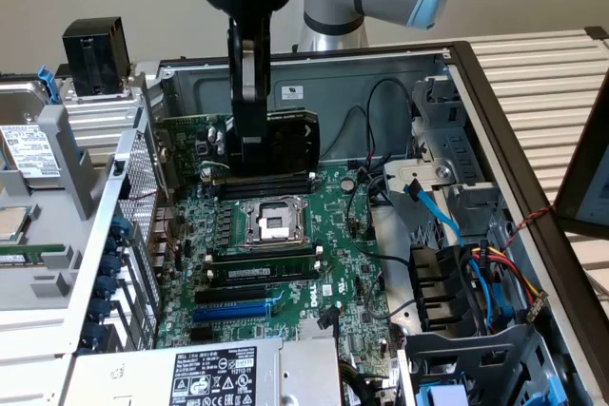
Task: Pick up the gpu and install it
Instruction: 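Insert the gpu into the slot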
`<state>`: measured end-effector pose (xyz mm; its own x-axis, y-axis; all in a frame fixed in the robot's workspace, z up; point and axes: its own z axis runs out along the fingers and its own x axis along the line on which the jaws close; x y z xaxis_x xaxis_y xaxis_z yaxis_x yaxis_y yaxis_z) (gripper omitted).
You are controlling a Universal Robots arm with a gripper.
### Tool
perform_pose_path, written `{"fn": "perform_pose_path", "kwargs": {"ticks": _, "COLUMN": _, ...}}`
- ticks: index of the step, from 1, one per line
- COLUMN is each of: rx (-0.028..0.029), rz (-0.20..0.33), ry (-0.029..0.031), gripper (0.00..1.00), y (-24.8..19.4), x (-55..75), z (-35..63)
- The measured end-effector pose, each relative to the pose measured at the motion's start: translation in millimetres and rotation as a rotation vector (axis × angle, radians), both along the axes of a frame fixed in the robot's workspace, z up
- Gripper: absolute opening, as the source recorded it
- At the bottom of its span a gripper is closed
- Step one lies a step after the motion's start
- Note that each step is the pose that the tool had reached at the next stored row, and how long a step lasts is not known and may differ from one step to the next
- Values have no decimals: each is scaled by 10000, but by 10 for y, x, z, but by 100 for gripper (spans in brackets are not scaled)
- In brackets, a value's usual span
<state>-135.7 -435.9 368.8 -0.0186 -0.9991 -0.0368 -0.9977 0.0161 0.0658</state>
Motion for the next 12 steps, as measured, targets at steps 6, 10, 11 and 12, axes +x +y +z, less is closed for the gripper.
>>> {"fn": "perform_pose_path", "kwargs": {"ticks": 6, "rx": 0, "rz": 0, "ry": -1, "gripper": 27, "y": -2, "x": -22, "z": -108}}
{"fn": "perform_pose_path", "kwargs": {"ticks": 10, "rx": 2, "rz": 2, "ry": -1, "gripper": 27, "y": -23, "x": -38, "z": -182}}
{"fn": "perform_pose_path", "kwargs": {"ticks": 11, "rx": 2, "rz": 1, "ry": -1, "gripper": 27, "y": -29, "x": -41, "z": -200}}
{"fn": "perform_pose_path", "kwargs": {"ticks": 12, "rx": 1, "rz": 0, "ry": 0, "gripper": 27, "y": -35, "x": -44, "z": -218}}
